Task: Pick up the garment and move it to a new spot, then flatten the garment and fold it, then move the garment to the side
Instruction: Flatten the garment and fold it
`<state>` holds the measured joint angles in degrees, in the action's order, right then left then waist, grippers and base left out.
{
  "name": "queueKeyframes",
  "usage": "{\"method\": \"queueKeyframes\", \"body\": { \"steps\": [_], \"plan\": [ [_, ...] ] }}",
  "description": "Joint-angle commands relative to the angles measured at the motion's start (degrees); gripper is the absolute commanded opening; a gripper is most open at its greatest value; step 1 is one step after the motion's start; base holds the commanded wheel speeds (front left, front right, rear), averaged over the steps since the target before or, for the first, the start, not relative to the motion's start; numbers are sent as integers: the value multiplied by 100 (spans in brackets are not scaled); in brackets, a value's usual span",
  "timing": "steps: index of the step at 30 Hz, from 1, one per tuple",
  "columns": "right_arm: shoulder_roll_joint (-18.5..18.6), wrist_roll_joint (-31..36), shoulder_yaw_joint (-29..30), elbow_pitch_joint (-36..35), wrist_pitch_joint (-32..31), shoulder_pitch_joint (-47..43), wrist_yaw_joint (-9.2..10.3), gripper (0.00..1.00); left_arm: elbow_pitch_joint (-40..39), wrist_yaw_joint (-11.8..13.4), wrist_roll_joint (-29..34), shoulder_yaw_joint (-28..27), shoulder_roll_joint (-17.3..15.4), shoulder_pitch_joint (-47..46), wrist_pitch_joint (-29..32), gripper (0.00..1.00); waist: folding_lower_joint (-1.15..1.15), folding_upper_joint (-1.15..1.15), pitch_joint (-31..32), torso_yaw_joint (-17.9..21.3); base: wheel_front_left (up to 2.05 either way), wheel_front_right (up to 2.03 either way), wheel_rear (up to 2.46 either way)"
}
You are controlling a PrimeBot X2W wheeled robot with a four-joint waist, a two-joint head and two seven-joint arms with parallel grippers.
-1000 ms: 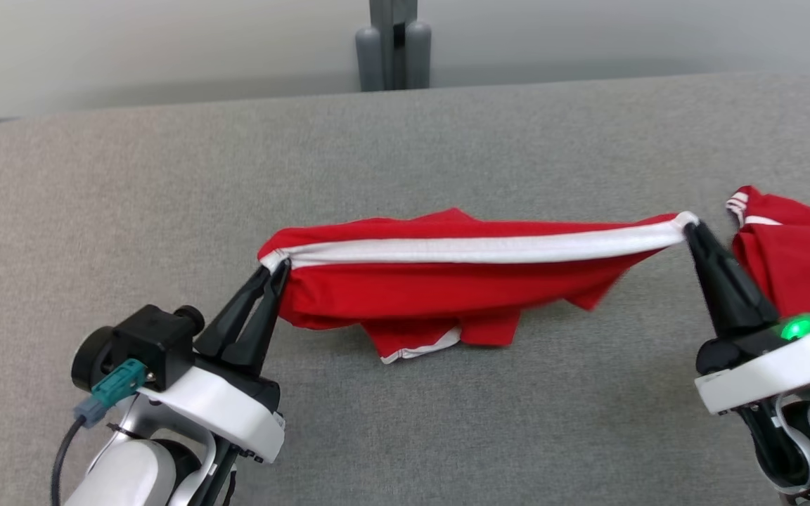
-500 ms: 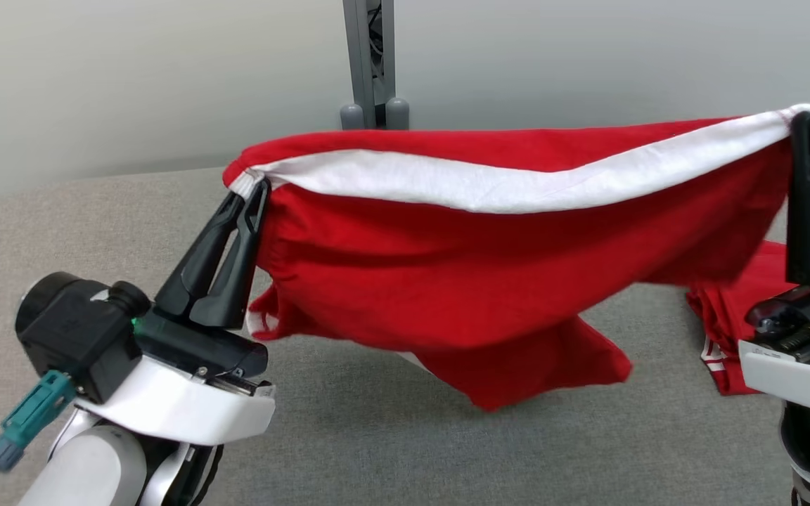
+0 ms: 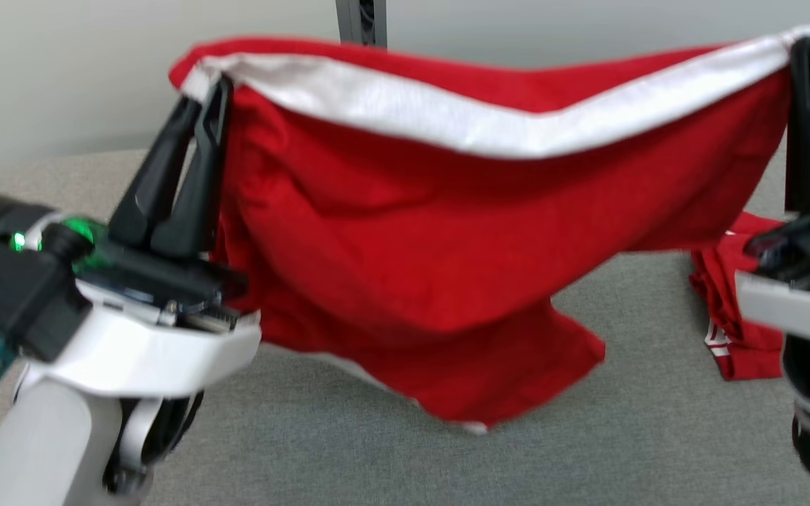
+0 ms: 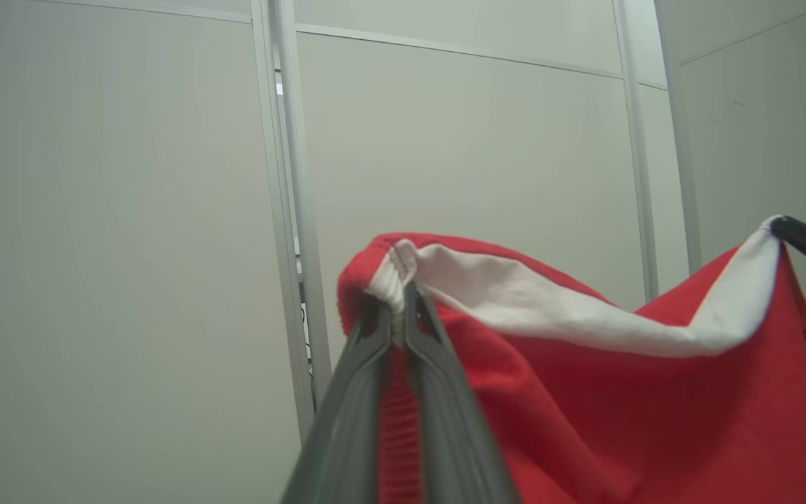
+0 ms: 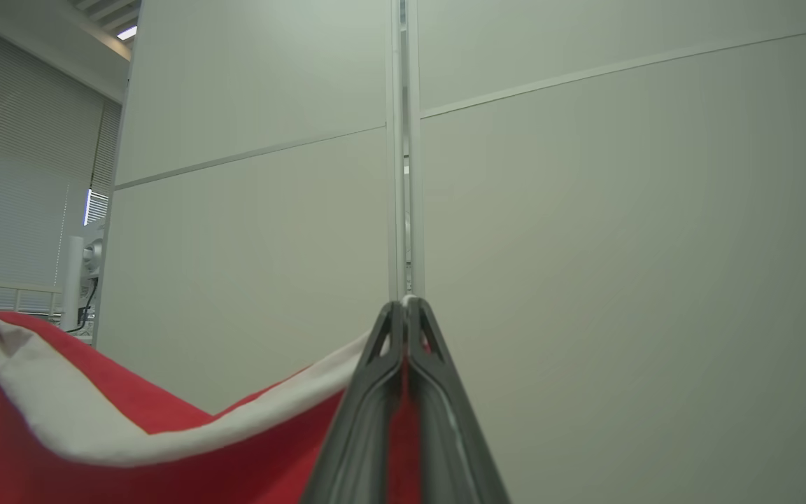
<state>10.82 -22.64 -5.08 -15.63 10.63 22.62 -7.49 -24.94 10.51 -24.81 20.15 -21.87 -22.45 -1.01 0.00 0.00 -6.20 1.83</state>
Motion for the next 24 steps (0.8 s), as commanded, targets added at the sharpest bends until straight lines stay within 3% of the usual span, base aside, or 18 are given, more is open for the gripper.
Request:
{"method": "queueKeyframes", "body": {
  "steps": [1,6,13,18,24],
  "plan": [
    [69,20,-2,114,36,192,-1,0,90,-52,-31,-4,50,-207,14,0,0,0,-149,-18,0,0,0],
    [311,-11,-200,1304,131,1511,-1,0,1245,-470,-164,59,260,-1435,-86,0,0,0,-596,-92,0,0,0],
    [402,98,-636,3486,328,3596,-1,0,3757,-1084,-243,53,737,-3454,-650,0,0,0,-1204,-135,0,0,0],
    [49,264,-701,4911,429,4811,-1,0,5487,-1415,-149,101,966,-4637,-1105,0,0,0,-1517,-82,0,0,0],
    [-384,287,-788,6245,467,5500,-1,0,7246,-1617,-337,39,1235,-5357,-1297,0,0,0,-1731,4,0,0,0]
  ]
}}
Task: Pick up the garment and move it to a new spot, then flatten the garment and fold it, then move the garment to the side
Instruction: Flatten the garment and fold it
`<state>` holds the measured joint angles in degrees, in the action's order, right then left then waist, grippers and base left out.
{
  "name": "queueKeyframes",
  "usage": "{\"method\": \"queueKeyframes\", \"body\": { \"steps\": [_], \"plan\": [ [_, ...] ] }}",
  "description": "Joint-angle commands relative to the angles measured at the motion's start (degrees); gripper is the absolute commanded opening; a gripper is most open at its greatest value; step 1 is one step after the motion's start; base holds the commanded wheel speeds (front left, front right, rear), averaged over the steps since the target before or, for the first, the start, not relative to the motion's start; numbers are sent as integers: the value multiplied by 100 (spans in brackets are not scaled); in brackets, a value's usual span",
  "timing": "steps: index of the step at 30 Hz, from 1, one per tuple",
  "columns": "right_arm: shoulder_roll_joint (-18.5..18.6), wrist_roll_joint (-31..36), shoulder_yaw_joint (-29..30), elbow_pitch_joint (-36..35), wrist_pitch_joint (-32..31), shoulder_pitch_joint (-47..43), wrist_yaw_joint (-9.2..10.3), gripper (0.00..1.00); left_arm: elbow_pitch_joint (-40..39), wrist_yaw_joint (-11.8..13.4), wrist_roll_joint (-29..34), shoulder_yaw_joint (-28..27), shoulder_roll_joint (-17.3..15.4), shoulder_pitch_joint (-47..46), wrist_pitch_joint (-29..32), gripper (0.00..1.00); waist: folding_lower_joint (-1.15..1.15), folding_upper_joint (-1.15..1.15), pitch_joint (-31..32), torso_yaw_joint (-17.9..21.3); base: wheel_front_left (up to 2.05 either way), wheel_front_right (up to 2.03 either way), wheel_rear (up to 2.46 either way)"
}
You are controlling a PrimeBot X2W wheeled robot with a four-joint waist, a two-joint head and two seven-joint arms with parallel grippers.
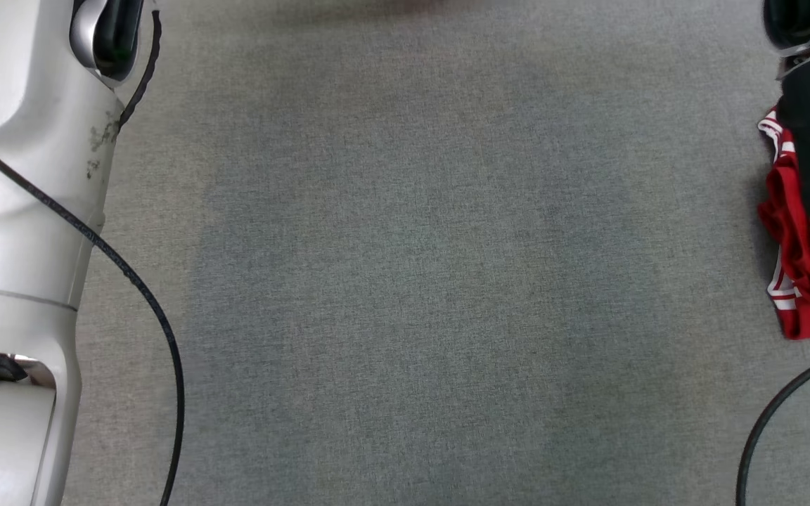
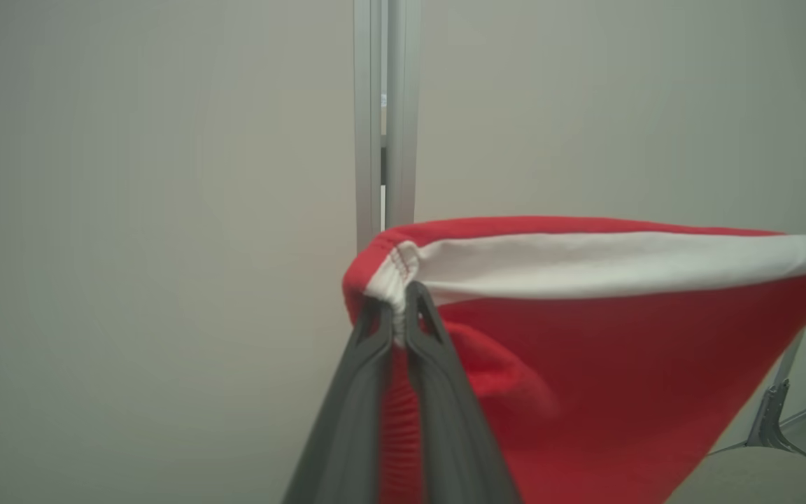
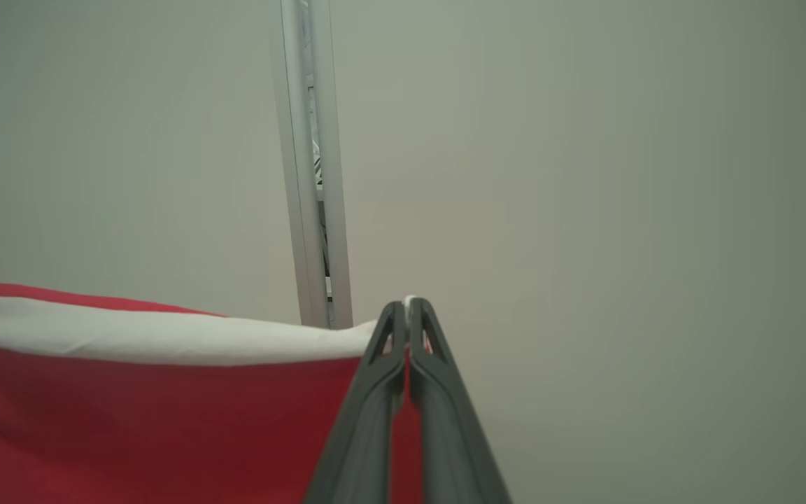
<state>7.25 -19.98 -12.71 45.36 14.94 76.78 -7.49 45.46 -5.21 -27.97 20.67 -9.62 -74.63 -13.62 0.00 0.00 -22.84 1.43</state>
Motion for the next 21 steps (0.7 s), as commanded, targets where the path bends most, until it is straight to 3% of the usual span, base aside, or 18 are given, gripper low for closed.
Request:
{"method": "queueKeyframes", "body": {
  "steps": [1,10,15,21],
  "plan": [
    [-76,-1,-65,251,36,143,-1,0,407,-64,-42,-16,47,-197,-61,0,0,0,-100,48,0,0,0],
    [-165,-578,-581,220,31,-583,-1,0,1163,-215,-184,184,364,291,-145,0,0,0,-209,-46,0,0,0],
    [5,-1317,-834,-549,28,-2089,-1,0,461,-232,-165,83,413,1631,-144,0,0,0,-140,-73,0,0,0],
    [230,-1741,-726,-1523,28,-3842,-1,0,-526,-235,133,-10,424,3274,-144,0,0,0,91,-77,0,0,0]
  ]
}}
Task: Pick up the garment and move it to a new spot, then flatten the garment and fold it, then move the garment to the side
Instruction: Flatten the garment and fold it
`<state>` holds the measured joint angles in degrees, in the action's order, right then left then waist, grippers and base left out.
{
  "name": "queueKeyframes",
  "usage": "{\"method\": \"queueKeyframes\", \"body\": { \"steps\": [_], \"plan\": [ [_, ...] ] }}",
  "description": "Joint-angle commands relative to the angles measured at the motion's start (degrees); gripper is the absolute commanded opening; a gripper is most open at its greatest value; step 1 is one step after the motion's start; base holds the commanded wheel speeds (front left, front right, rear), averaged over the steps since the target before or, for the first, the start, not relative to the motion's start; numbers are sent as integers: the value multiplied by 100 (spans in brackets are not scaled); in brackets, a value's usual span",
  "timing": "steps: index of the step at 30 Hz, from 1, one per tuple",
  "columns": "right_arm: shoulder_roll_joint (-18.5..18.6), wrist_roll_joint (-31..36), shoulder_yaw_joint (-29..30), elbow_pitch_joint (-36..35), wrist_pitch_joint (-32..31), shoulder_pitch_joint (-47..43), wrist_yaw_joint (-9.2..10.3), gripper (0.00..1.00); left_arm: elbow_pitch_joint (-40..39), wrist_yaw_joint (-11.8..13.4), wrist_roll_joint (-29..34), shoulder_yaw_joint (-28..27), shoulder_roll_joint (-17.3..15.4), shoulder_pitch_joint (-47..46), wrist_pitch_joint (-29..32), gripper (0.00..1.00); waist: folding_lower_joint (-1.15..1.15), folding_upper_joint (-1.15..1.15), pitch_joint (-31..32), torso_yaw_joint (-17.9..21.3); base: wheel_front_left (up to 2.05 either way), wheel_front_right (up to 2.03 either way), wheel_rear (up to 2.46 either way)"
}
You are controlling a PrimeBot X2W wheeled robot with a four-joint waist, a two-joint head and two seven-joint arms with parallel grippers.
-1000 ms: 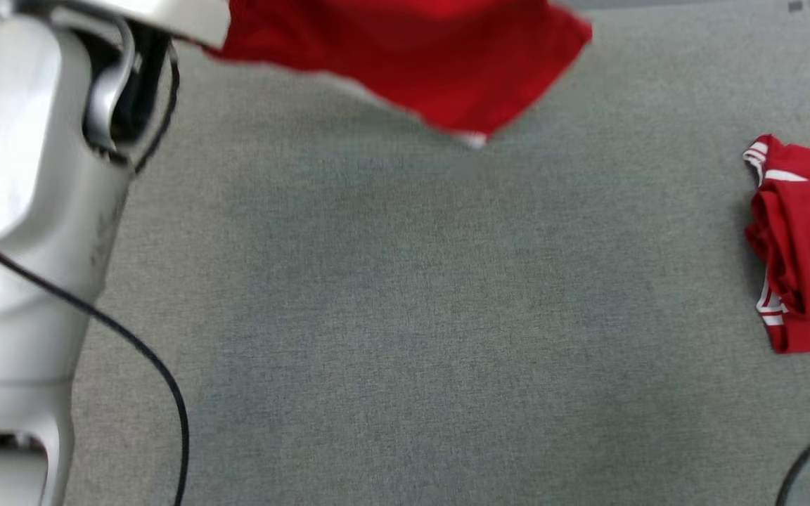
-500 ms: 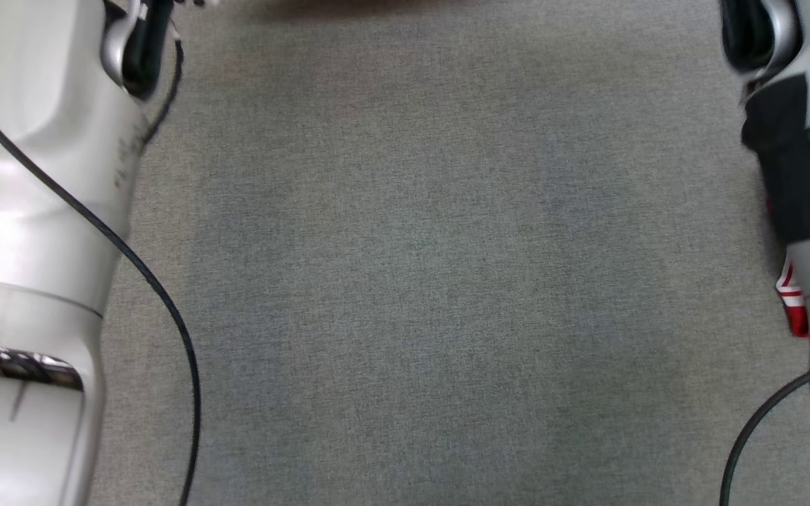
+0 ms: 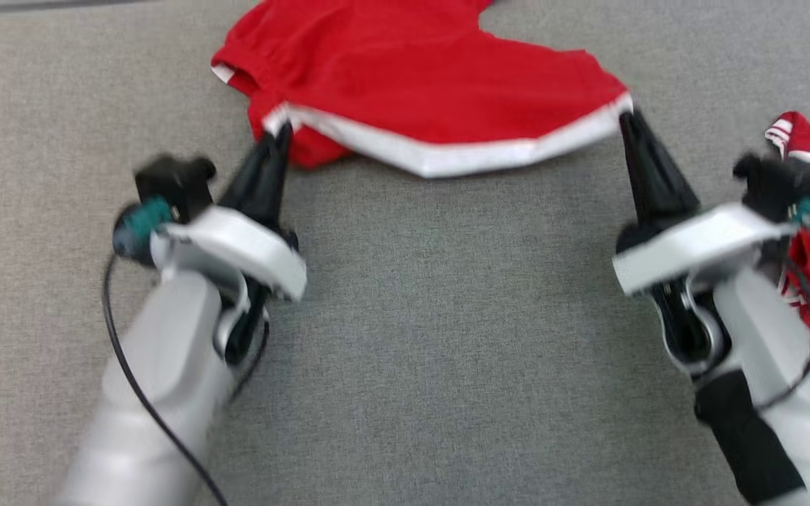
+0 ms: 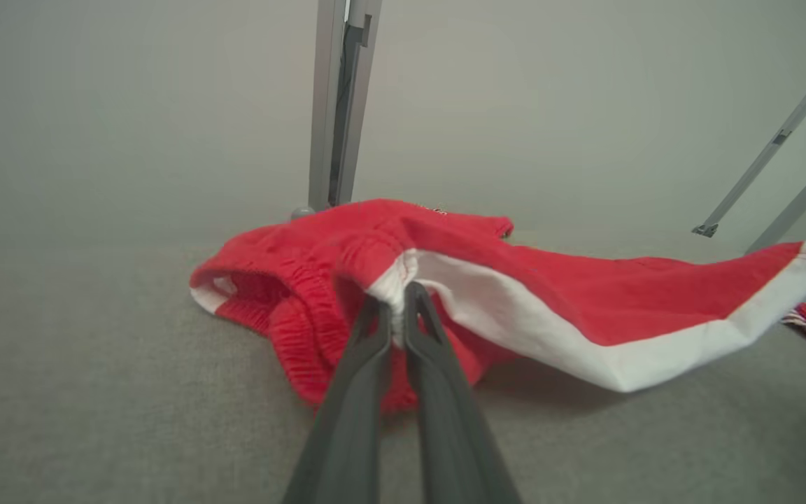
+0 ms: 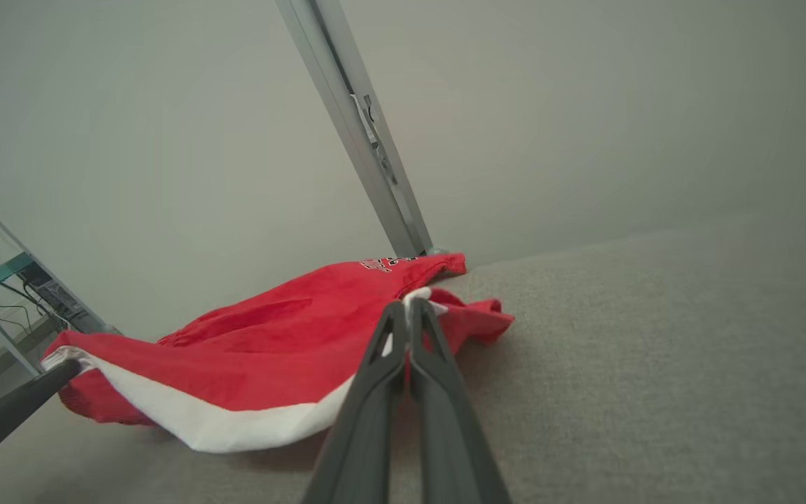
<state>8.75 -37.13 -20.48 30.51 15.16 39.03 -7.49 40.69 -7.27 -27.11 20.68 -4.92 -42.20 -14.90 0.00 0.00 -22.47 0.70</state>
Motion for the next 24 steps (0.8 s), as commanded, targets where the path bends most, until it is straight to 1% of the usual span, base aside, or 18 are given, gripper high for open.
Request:
{"method": "queueKeyframes", "body": {
  "steps": [1,4,6,10,12,15,18,24],
  "plan": [
    [98,-63,96,-184,6,-299,-1,0,-206,-29,136,16,-51,254,-16,0,0,0,99,-15,0,0,0],
    [173,-67,125,-510,6,-1026,-1,0,-620,-27,265,54,-86,1043,-16,0,0,0,300,9,0,0,0],
    [215,-66,185,-645,6,-1475,-1,0,-807,-29,234,128,-86,1509,-16,0,0,0,470,11,0,0,0],
    [215,-76,295,-851,6,-2284,-1,0,-1124,22,276,227,-229,2275,-9,0,0,0,814,18,0,0,0],
    [241,-63,391,-904,6,-2637,-1,0,-1343,23,216,278,-289,2646,93,0,0,0,978,29,0,0,0],
    [257,-7,456,-1083,-58,-3198,-1,0,-1699,93,113,315,-457,3202,379,0,0,0,1230,46,0,0,0],
    [201,35,633,-1424,-182,-3770,-1,0,-2194,255,94,338,-644,3695,714,0,0,0,1439,37,0,0,0],
    [11,326,1042,-2373,-631,-4860,-1,0,-3397,699,-69,279,-1012,4686,1539,0,0,0,1717,132,0,0,0]
  ]
}}
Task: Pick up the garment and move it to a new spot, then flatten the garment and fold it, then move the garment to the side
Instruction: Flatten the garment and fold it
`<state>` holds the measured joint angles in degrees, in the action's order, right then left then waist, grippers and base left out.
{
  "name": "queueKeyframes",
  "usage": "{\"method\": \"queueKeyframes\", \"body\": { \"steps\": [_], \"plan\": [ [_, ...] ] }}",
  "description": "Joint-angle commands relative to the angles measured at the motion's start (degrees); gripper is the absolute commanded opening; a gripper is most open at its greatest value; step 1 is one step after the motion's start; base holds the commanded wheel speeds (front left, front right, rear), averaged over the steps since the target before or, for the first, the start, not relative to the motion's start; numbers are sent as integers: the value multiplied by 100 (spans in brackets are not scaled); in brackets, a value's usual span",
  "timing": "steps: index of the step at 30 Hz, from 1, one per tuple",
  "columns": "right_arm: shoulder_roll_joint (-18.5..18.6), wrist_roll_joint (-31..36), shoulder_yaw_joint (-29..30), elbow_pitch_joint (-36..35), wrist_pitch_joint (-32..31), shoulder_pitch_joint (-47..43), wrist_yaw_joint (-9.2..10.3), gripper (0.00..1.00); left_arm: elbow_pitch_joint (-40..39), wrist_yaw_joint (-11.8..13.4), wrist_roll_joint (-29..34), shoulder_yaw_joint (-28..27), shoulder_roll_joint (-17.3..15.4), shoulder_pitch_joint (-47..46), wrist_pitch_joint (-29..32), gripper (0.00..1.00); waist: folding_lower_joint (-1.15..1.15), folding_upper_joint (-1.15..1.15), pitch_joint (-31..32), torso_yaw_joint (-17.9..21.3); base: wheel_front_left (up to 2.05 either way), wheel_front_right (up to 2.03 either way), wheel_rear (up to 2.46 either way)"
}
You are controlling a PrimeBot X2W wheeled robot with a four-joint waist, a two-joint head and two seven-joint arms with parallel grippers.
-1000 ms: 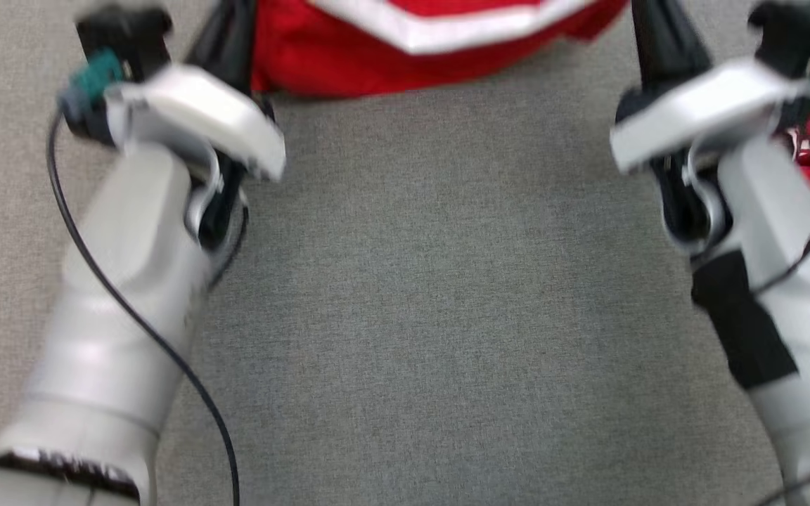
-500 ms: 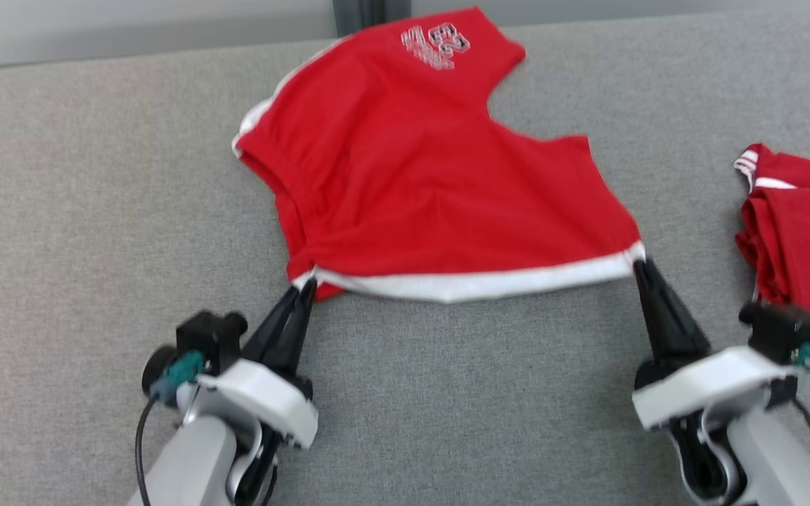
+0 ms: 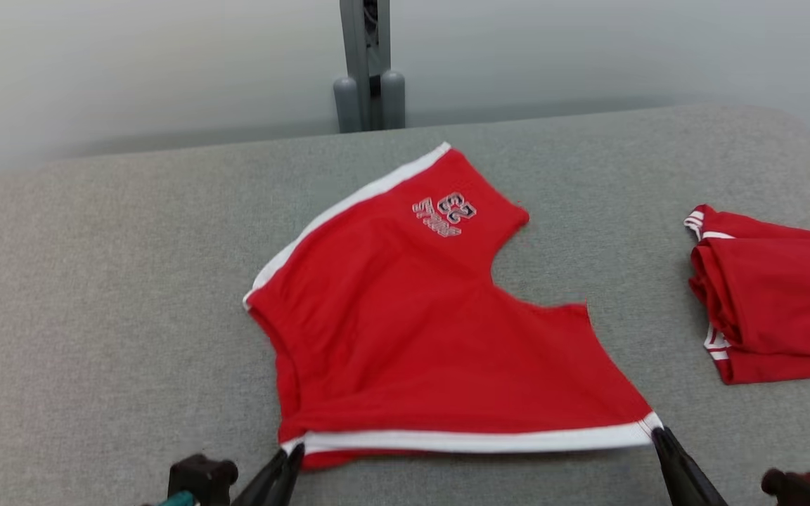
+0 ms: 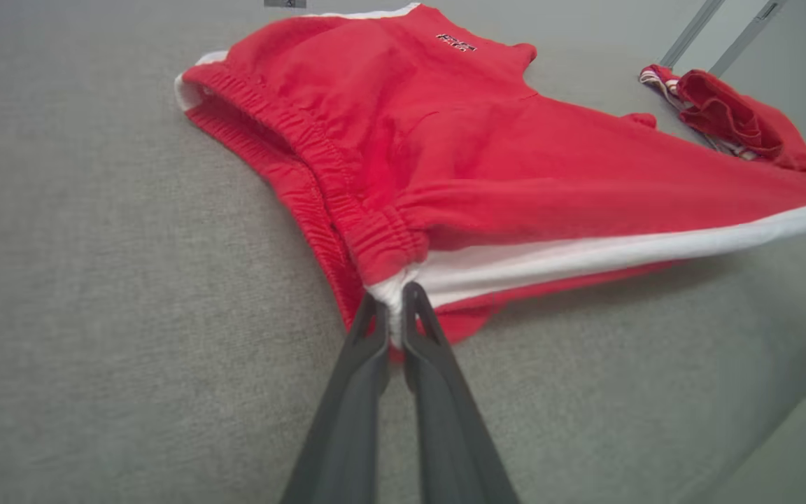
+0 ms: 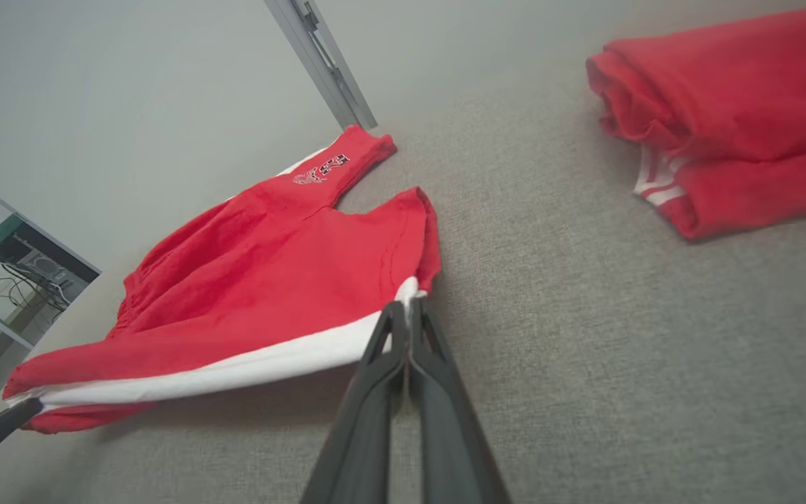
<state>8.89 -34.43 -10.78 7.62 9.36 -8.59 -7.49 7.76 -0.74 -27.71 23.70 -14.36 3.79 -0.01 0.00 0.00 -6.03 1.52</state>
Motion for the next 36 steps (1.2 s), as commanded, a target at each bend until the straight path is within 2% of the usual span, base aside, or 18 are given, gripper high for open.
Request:
{"method": "queueKeyframes", "body": {
  "steps": [1,6,11,15,20,28,36],
  "plan": [
    [-3,56,72,-83,-51,-98,-1,0,-105,47,-8,-23,-67,87,50,0,0,0,73,49,0,0,0],
    [-224,305,326,-760,-510,-660,-1,0,-1000,310,-169,-66,-352,654,727,0,0,0,201,96,0,0,0],
    [-396,537,578,-1286,-790,-832,-1,0,-1643,531,-307,-175,-453,934,1041,0,0,0,237,84,0,0,0],
    [-407,805,737,-1541,-892,-588,-1,0,-1869,683,-348,-275,-406,919,1051,0,0,0,198,37,0,0,0],
    [-293,1026,863,-1683,-919,83,0,0,-1934,635,-350,-261,-347,575,1029,0,0,0,29,-94,0,0,0],
    [15,1025,877,-1215,-861,1749,0,0,-1802,469,-280,-302,-103,-499,833,0,0,0,-750,-474,0,0,0],
    [509,921,487,117,-749,3757,0,0,-1300,189,-198,-281,181,-1726,492,0,0,0,-1637,-908,0,0,0]
  ]
}}
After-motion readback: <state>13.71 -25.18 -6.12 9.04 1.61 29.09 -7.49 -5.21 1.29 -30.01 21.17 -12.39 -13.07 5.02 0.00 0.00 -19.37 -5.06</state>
